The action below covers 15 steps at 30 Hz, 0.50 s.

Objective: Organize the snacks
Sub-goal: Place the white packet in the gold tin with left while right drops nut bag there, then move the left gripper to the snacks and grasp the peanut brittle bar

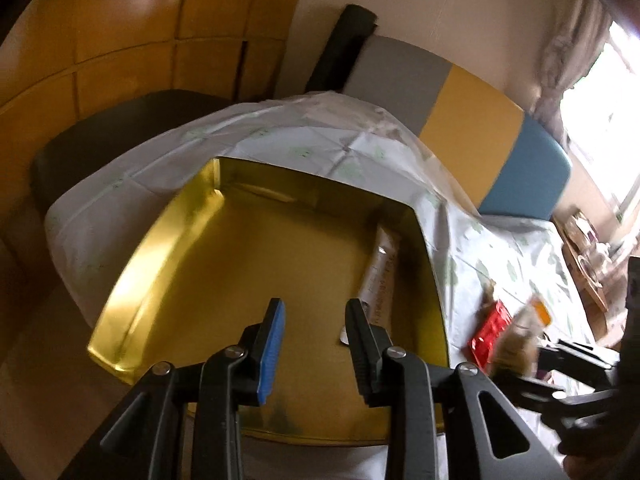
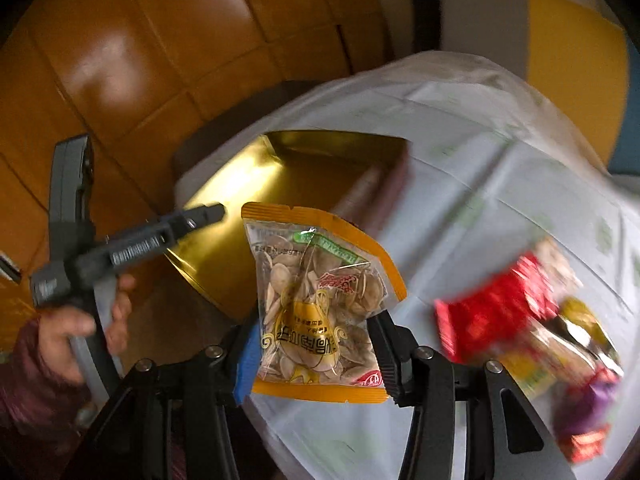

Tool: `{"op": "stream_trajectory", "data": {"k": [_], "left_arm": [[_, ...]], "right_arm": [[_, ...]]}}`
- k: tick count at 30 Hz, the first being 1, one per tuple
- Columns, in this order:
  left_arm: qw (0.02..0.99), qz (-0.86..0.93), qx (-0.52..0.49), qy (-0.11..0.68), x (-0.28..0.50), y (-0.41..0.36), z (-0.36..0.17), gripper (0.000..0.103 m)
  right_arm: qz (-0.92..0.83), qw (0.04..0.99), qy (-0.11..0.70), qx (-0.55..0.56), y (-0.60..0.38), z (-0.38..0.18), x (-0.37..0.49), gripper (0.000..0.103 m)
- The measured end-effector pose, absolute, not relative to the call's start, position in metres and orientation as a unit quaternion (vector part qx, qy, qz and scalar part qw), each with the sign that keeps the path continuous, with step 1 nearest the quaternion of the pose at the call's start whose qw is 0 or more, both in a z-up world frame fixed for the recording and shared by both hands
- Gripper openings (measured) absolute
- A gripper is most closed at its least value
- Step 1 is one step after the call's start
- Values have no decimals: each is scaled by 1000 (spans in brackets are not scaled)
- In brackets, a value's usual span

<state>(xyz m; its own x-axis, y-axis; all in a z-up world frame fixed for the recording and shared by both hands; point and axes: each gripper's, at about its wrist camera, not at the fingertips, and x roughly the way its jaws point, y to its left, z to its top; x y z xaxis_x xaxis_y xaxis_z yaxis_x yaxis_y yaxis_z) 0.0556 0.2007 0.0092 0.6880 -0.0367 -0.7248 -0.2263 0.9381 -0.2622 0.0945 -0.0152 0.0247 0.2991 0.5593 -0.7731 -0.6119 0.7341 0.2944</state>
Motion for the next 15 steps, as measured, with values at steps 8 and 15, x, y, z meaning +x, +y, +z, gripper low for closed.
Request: {"op": "stream_trajectory", "data": {"k": [8, 15], "left_arm": [[898, 49, -178, 401, 49, 214, 5, 31], [903, 26, -165, 397, 50, 203, 7, 31]], "right_arm": [[361, 793, 489, -46, 41, -2, 109, 55], [341, 811, 474, -32, 5, 9, 98, 64]]}}
